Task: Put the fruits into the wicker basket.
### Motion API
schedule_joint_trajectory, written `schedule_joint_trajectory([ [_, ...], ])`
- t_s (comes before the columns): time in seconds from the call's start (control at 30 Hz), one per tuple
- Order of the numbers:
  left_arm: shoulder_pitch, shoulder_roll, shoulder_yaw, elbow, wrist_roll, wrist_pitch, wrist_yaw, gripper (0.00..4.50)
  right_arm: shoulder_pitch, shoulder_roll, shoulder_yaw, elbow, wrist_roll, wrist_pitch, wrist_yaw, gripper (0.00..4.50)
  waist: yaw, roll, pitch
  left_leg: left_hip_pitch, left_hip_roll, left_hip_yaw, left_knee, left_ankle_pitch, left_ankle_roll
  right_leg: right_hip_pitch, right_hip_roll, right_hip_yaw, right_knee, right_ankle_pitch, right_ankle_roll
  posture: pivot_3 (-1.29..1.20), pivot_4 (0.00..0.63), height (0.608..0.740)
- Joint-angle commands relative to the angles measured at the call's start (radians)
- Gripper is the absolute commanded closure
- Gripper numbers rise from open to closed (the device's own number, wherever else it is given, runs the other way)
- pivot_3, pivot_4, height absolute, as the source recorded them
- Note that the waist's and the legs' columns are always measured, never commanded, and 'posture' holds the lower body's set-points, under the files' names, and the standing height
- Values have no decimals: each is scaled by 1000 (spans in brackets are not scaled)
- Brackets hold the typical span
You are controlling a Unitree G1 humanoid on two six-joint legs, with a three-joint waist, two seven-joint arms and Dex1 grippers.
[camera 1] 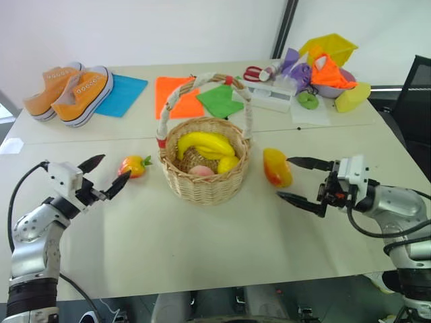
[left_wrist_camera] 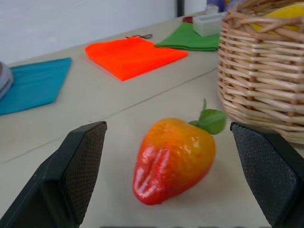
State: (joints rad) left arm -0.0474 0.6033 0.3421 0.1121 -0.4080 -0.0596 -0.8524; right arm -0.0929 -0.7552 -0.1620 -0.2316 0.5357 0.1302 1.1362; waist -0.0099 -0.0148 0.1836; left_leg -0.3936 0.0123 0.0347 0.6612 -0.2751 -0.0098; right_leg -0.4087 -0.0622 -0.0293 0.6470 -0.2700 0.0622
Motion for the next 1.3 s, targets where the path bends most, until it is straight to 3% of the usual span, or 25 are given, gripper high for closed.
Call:
schedule_joint_trajectory([
  [0.03,-45,45,-23,3,31,-6,-21,0,-69,-81,-20,-107,22,44,21,36,0,0,0,0,0,0,0,0,0,0,0,0,0,0,0,0,150,740],
  [0.37,-175,41,-114,161,107,-2,-21,0,-273,-176,29,-201,49,267,-25,36,-3,0,0,-2,0,0,-1,0,0,-3,0,0,-2,2,2,0,150,740],
  [0.5,-187,36,-126,209,118,-16,-18,0,-345,-146,40,-225,93,334,-67,36,-1,0,0,-7,0,0,-1,0,0,-8,0,0,-1,2,2,0,150,740],
  [0.73,-208,12,-154,263,141,-26,-27,0,-335,-116,59,-213,74,323,-73,36,1,-1,0,-15,-1,0,2,1,0,-15,-1,-1,0,3,3,0,150,740],
  [0.93,-206,12,-142,257,143,-42,4,1919,-334,-103,63,-210,69,320,-75,0,-2,-1,0,-15,-1,0,2,1,0,-15,-1,-1,1,3,3,0,150,740],
  [1.03,-196,19,-109,246,115,-25,20,1919,-327,-100,60,-201,59,308,-75,0,-2,-1,0,-15,-1,0,2,1,0,-15,0,-1,2,3,4,0,150,740],
  [1.13,-174,8,-32,166,0,55,24,1919,-312,-95,54,-200,56,299,-77,0,-3,-1,0,-15,-1,0,2,1,0,-15,0,-1,2,3,4,0,150,740],
  [1.3,-247,-31,37,-62,-226,313,137,1919,-300,-66,49,-196,73,297,-88,0,4,-1,0,-15,-1,0,4,1,0,-14,0,-1,2,3,4,0,150,740],
])
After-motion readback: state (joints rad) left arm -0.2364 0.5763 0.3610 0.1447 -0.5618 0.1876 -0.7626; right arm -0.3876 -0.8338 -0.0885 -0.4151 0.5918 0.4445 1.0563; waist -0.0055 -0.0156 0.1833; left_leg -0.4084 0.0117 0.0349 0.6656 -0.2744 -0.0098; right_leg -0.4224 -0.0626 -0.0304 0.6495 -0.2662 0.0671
